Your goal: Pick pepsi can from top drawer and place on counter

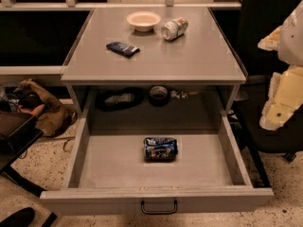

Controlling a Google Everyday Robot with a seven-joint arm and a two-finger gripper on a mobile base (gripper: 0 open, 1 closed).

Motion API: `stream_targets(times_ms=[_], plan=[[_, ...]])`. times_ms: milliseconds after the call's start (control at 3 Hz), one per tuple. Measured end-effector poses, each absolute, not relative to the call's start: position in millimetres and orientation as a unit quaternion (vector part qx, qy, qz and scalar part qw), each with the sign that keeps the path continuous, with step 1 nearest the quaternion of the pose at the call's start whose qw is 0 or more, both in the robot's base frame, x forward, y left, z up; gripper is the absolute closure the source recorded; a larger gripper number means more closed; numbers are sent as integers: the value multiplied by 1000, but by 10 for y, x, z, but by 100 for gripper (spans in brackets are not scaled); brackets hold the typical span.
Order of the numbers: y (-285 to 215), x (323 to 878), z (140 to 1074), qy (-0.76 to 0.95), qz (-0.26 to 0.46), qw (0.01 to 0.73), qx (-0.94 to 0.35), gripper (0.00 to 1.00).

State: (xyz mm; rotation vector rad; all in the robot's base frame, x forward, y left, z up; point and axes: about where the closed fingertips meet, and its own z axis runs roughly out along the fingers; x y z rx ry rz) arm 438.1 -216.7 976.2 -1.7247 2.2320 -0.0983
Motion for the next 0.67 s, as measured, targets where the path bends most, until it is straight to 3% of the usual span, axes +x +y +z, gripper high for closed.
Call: stream_targets(times_ms=[667], plan=[[-2072, 4365, 9688, 773, -37, 159, -613, 0]])
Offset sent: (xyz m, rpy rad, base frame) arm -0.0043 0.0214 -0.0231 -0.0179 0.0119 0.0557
